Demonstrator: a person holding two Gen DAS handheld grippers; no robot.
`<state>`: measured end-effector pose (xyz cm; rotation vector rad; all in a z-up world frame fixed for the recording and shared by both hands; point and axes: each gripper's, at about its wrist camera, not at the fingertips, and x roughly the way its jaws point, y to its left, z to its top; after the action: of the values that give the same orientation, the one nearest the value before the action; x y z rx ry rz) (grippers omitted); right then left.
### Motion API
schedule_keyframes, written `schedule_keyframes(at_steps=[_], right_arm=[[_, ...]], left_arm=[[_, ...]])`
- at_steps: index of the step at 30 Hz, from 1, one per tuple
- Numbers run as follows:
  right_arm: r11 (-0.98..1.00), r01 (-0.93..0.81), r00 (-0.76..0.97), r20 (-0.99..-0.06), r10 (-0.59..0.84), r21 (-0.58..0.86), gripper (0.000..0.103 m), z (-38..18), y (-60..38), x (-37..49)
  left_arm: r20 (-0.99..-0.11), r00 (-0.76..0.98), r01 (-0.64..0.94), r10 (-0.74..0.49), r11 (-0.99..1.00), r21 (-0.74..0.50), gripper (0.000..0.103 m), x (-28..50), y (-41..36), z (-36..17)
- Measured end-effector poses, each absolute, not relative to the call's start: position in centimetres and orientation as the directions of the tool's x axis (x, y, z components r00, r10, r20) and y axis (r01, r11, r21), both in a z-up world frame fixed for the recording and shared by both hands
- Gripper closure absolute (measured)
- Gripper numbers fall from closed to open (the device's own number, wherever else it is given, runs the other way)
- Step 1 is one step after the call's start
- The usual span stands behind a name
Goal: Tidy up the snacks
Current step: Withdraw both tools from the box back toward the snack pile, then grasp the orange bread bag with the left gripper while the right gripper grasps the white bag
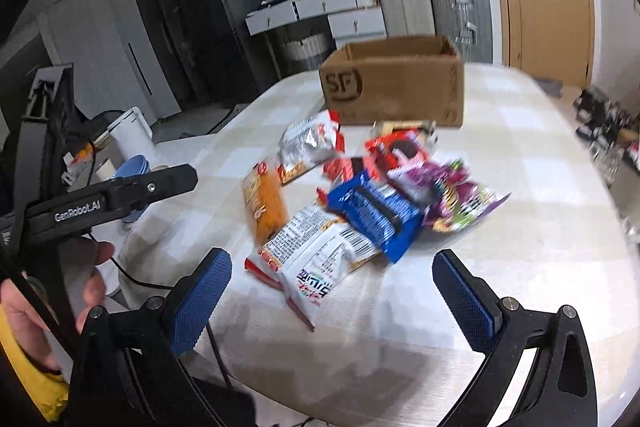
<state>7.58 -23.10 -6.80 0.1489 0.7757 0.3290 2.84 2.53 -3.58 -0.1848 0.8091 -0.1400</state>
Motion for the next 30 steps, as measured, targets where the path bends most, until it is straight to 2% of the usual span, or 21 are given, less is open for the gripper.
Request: schedule_keyframes(at_steps=[15,23,30], right_arm=[[0.915,-0.171,0.563,-0.726,0.395,0.365,0.001,-10.1,-23.2,11.6],[0.933,-0.157,0.526,-0.772,0.356,0.324,0.001,-11.8,-21.4,13.5],[0.947,-0.186,0.521,-0.791,0.321,0.262,0.012,-12.6,-19.6,14.7]], left_arm=[[-0.760,0.592,0.047,-0.268,0.953,-0.299,0.001,7.7,2.2,-7.3],[-0.783,0.561,0.045,-0.270,0.954,-0.297,0.001,8.9,1.5,-8.5],[-0.808,0.533,0.042,-0.250,0.962,-0.270,0.001,10.4,0.9,-9.6]])
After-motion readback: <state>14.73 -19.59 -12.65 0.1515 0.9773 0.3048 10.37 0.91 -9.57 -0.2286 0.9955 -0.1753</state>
